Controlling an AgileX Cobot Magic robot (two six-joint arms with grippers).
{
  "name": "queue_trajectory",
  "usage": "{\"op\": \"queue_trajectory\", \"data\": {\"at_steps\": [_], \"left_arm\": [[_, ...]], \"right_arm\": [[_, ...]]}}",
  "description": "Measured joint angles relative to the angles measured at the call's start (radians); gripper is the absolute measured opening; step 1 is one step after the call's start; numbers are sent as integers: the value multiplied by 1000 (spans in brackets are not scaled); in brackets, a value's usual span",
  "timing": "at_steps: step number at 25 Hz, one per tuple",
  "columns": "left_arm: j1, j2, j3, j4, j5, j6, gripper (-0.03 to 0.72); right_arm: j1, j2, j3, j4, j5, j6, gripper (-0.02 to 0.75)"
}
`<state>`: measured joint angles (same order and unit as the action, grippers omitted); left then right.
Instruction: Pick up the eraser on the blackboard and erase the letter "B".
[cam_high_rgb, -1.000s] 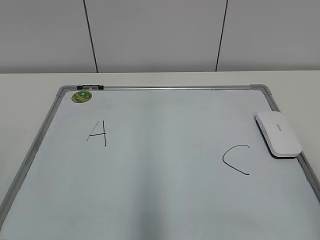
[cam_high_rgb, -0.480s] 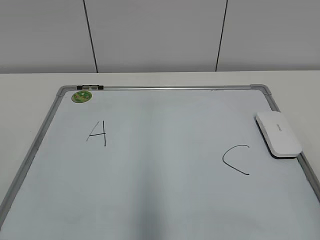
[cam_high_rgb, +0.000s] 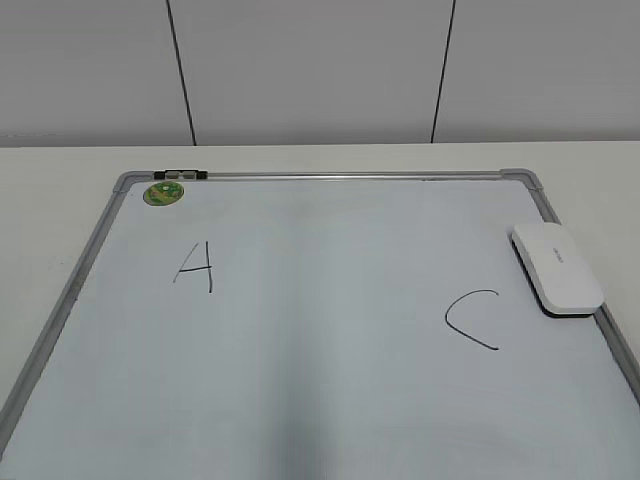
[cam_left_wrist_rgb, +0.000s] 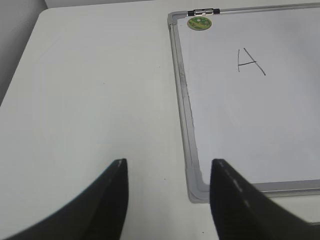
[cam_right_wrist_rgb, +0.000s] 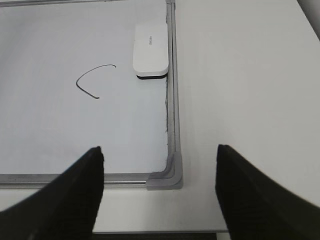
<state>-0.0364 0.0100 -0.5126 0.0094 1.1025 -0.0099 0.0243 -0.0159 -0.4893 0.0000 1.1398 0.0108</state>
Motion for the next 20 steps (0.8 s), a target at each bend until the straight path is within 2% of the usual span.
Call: {"op": "queue_trajectory", "data": {"at_steps": [20], "left_arm": [[0, 0, 0, -2, 0, 1, 354]], "right_arm": [[-2, -1, 0, 0, 0, -1, 519]]}}
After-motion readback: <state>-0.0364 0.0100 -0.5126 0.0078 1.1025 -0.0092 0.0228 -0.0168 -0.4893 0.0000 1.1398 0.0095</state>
